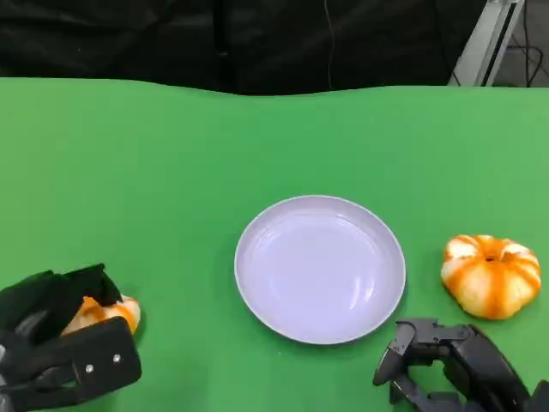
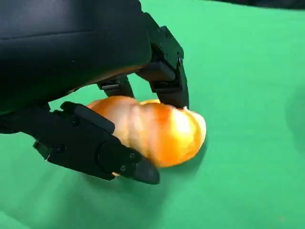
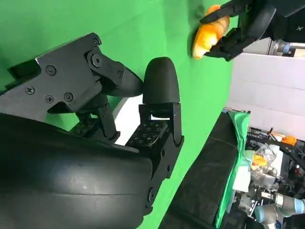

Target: Grasp the bread from the table and place it into the plate.

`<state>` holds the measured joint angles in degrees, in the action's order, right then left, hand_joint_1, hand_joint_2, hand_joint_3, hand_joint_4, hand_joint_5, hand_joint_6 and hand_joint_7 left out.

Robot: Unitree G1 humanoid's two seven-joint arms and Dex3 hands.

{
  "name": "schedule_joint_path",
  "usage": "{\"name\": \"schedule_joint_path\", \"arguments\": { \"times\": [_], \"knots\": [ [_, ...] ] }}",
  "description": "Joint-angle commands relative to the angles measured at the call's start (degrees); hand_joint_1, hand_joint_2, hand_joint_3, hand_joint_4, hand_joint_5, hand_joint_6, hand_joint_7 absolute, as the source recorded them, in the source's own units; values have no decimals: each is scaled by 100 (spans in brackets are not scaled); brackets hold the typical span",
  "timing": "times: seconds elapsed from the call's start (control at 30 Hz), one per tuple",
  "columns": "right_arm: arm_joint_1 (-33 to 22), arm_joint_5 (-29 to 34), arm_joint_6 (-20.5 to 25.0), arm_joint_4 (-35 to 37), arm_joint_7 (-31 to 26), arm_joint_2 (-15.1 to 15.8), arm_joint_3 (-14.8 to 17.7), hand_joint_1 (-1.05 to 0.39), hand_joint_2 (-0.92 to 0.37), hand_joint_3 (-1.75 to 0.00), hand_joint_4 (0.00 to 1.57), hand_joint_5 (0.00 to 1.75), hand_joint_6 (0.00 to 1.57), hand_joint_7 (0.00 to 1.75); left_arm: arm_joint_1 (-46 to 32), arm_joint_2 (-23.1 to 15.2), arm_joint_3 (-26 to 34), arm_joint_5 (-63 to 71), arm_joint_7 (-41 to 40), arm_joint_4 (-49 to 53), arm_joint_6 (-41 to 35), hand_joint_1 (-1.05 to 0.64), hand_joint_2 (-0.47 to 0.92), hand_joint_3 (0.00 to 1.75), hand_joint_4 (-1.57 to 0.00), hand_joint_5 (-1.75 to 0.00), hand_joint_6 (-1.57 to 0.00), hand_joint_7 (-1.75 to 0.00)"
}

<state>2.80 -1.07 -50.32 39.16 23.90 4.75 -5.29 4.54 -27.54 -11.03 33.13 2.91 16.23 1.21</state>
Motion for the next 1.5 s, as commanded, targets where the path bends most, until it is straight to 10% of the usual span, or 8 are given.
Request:
{"name": "schedule_joint_path", "arguments": {
  "times": [0.03,0.73,1.5],
  "knots": [
    [22,-6,-25,17,-71,35,20,-13,-60,-98,82,149,84,120,-163,6,20,-91,-101,171,17,1,84,1,-53,-175,-40,-174],
    [22,-10,2,26,-98,33,-10,-14,-60,-98,82,147,85,118,-289,150,212,-367,-831,233,861,-9,84,0,-61,-175,-44,-175],
    [85,23,-65,163,-99,17,-7,-13,-62,-95,82,148,84,119,-633,482,301,248,-1369,-1877,1358,-7,83,1,-58,-175,-47,-175]
  ]
}}
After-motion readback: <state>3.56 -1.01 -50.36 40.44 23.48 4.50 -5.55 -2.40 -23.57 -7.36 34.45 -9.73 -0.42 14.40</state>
